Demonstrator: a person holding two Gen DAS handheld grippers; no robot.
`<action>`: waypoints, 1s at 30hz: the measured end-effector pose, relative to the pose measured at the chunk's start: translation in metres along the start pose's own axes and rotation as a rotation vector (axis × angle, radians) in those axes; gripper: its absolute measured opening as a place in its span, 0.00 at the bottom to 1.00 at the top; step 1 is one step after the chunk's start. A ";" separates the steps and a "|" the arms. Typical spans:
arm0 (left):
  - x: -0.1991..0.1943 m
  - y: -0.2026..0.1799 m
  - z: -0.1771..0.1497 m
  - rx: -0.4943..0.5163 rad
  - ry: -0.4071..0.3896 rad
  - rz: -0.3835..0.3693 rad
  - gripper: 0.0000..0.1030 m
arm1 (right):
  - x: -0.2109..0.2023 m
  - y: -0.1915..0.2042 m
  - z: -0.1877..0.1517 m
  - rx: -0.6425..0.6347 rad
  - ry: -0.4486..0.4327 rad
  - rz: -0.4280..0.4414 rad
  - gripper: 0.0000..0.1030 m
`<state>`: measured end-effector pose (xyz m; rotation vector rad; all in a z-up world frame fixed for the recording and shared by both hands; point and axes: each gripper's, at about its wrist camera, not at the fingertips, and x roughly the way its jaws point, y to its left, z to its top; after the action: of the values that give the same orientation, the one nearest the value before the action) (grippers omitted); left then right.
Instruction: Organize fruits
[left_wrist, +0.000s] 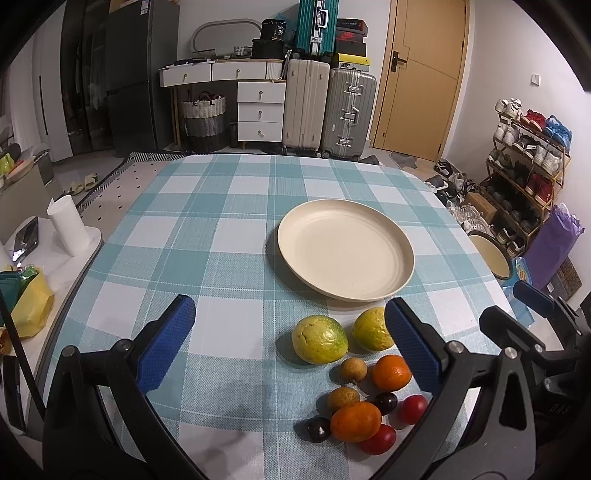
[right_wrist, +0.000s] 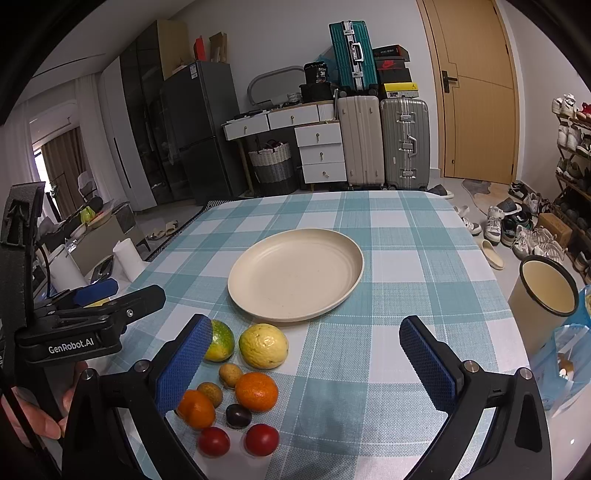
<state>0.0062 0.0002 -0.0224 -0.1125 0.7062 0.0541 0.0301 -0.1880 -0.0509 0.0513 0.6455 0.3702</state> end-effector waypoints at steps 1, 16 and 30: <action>0.000 0.000 0.000 0.000 0.000 -0.001 0.99 | 0.000 0.000 0.001 -0.001 0.000 0.000 1.00; 0.009 0.006 -0.001 -0.018 0.034 -0.005 0.99 | 0.003 -0.003 -0.001 0.002 0.007 -0.001 1.00; 0.053 0.023 -0.008 -0.070 0.145 -0.070 0.99 | 0.022 -0.011 -0.002 0.025 0.049 0.003 1.00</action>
<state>0.0392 0.0224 -0.0652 -0.2095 0.8452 0.0038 0.0487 -0.1905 -0.0675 0.0672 0.6985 0.3677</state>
